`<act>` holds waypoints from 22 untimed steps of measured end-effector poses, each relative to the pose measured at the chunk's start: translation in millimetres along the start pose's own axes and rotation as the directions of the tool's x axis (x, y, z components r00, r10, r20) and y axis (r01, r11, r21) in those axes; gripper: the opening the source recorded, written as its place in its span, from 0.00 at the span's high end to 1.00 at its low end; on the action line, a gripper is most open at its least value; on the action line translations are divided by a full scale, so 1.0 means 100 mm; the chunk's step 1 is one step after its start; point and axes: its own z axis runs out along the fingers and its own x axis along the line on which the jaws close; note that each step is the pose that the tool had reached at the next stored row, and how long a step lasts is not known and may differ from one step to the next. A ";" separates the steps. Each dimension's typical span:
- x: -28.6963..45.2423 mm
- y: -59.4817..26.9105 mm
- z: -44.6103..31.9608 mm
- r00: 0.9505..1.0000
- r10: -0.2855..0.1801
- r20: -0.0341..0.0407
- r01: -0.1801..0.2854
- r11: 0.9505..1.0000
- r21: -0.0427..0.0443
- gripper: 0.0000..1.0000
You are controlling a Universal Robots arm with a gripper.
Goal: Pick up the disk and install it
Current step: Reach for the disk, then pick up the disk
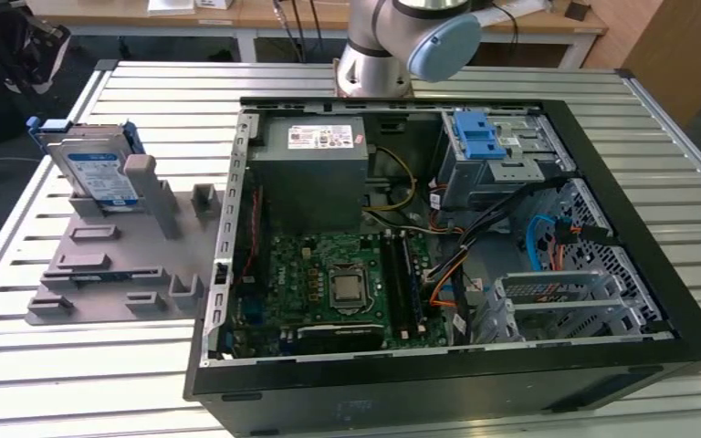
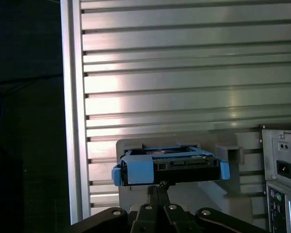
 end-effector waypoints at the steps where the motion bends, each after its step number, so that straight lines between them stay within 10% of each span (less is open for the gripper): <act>1: 0.000 0.000 0.000 1.000 0.000 0.000 0.000 1.000 0.000 0.89; 12: 0.002 0.000 0.006 0.994 -0.111 -0.005 0.111 0.994 -0.001 0.89; 22: 0.002 -0.001 0.032 0.957 -0.288 -0.012 0.288 0.957 -0.004 0.89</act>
